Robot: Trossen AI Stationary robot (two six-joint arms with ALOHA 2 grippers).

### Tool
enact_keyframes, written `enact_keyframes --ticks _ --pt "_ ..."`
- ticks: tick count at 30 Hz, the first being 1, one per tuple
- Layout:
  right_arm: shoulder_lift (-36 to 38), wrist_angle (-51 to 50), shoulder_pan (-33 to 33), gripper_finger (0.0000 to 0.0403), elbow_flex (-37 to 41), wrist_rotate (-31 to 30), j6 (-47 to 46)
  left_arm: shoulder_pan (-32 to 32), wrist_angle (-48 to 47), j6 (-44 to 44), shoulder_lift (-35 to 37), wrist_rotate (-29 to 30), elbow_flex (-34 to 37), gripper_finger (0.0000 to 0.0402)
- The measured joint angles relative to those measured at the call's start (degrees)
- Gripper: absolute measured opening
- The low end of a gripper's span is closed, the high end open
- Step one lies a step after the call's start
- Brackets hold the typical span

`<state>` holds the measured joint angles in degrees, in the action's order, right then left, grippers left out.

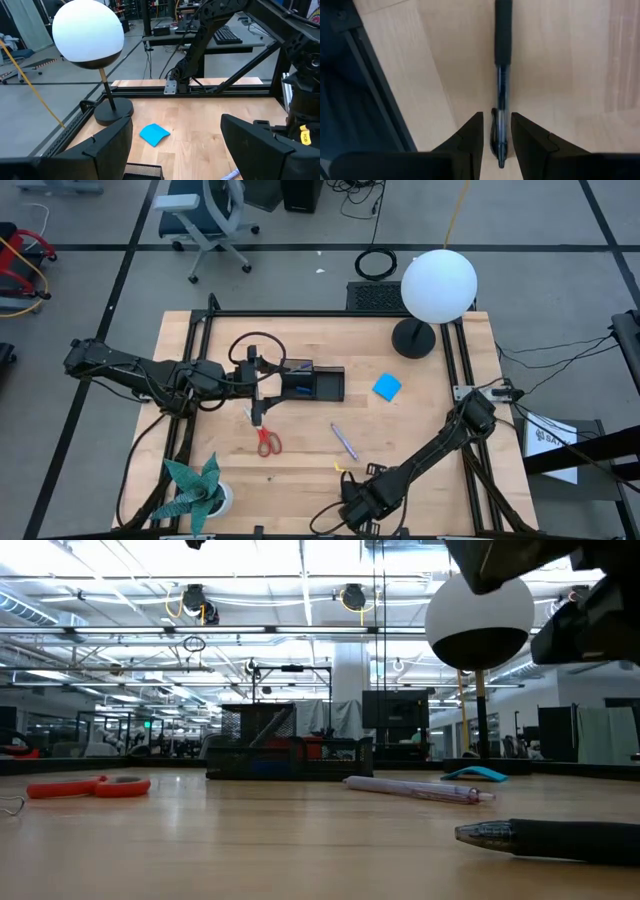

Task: Pick and place office supplies into organizer
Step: Put the black pen into the desk organizer

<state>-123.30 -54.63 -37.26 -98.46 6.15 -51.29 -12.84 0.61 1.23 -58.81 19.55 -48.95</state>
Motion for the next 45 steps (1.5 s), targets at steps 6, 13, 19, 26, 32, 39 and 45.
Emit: enact_keyframes --ticks 6,13,19,26,32,39,45 --pt "-0.21 -1.07 0.94 0.0089 -0.71 -0.34 2.61 0.00 0.01 0.00 0.00 0.00 0.00 0.0310" --pt "-0.21 -0.74 1.55 0.0089 -0.71 -1.57 3.85 0.00 0.02 0.00 0.00 0.00 0.00 0.0310" --pt "-1.06 1.80 1.56 0.0089 -0.76 -1.51 4.00 0.00 0.02 -0.02 0.00 0.00 0.00 0.0310" --pt "-2.89 1.88 1.53 0.0089 -0.78 -1.39 4.33 0.00 -0.03 0.00 0.00 0.00 0.00 0.0310" --pt "-4.29 1.85 1.66 0.0089 -1.02 -0.25 4.62 0.00 -0.01 0.00 0.00 0.00 0.00 0.0310" --pt "-4.45 1.87 1.73 0.0089 -0.93 -0.11 5.19 0.00 -0.03 0.00 0.00 0.00 0.00 0.0310" --pt "-4.49 3.67 1.67 0.0089 -0.78 -0.08 5.66 0.00 -0.02 0.00 0.00 0.00 0.00 0.0310"
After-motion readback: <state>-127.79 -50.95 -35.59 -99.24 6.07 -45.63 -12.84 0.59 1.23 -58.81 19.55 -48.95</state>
